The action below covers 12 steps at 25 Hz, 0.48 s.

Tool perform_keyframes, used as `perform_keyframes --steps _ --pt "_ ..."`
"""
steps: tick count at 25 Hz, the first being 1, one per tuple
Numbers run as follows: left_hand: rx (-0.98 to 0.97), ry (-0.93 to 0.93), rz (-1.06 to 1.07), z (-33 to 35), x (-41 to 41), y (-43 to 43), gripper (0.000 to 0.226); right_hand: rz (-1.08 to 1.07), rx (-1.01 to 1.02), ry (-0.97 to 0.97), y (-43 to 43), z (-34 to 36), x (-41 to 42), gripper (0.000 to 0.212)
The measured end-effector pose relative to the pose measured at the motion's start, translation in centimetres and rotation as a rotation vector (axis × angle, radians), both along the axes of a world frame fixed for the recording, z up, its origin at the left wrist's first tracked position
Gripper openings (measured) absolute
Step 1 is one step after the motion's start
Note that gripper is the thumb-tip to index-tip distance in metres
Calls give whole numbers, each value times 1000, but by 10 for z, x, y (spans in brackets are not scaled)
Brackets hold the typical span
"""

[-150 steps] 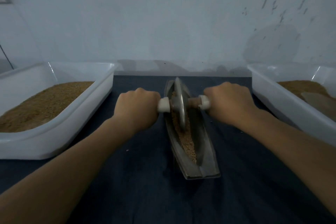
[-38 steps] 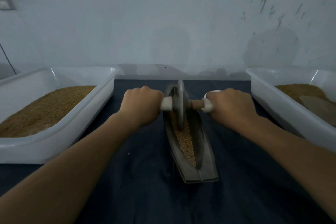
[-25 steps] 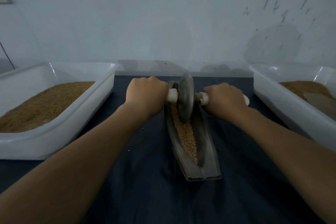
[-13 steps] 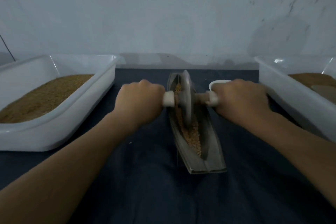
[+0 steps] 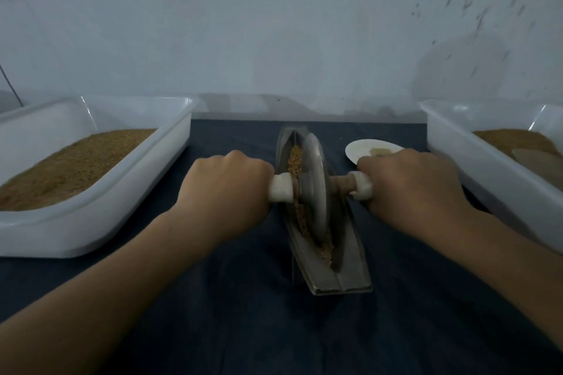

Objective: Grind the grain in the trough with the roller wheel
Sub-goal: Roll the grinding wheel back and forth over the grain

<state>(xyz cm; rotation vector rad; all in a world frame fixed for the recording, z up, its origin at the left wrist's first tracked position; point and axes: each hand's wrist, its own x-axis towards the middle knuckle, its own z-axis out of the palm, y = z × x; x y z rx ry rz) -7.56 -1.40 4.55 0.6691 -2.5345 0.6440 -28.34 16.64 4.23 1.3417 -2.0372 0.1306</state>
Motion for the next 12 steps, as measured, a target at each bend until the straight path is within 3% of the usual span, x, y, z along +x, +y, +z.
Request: perform_keyframes --steps 3,7,9,12 --pt "77 12 118 1 -35 -24 9 -78 57 -93 -47 11 -13 28" --pt "57 -73 130 30 -64 -36 8 -118 129 -366 -74 18 -29 16" --pt "36 -94 92 28 -51 -27 5 -92 108 -320 -51 9 -21 17" --pt "-70 -17 -49 10 -9 0 35 18 34 -97 -3 3 -6 28"
